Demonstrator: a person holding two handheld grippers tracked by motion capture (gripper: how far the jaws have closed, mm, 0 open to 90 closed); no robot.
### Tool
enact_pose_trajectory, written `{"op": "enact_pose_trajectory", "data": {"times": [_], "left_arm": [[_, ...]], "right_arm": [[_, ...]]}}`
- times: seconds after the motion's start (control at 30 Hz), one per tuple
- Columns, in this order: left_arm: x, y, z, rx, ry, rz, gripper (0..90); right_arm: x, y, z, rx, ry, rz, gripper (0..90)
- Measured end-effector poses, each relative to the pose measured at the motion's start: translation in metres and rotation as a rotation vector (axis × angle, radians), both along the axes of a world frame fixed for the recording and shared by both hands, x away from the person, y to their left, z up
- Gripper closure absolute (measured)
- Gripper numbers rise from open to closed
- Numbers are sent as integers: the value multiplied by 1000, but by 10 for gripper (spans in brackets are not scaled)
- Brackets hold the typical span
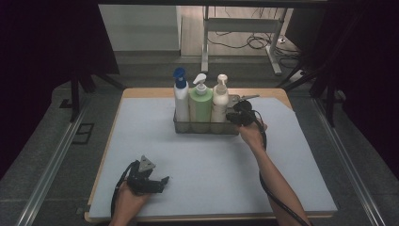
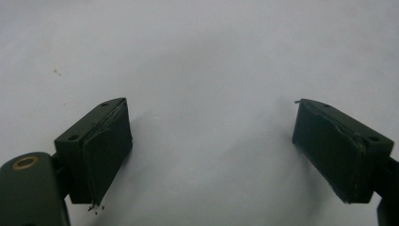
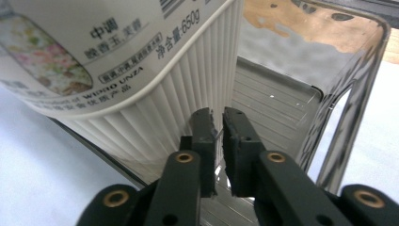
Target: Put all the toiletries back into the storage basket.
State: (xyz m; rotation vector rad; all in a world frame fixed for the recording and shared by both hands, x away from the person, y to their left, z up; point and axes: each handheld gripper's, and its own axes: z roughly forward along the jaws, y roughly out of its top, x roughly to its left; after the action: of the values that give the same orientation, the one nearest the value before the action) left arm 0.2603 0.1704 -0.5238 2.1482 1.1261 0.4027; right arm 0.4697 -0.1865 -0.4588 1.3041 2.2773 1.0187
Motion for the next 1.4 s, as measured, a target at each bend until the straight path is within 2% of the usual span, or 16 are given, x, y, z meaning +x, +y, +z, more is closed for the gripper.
{"op": "enact_pose_trajectory", "data": {"times": [0.37,0.63,0.8,1.07,1.2,1.4], "left_arm": [[0,0,0,0,0,0,121],[0,0,0,2,0,0,121],[0,0,0,0,0,0,120],[0,0,0,0,0,0,121],[0,0,0,0,0,0,121],[0,0,0,0,0,0,121]], "right_arm": [[-5,-5,8,-14,-27,6,659],[-11,-12,14,-14,-49,21,478],[-15,-16,18,-16,-57,38,436],[-31,-25,27,-13,-72,57,362],[-40,-30,31,15,-67,80,300],[-54,-35,35,3,-73,121,222]]}}
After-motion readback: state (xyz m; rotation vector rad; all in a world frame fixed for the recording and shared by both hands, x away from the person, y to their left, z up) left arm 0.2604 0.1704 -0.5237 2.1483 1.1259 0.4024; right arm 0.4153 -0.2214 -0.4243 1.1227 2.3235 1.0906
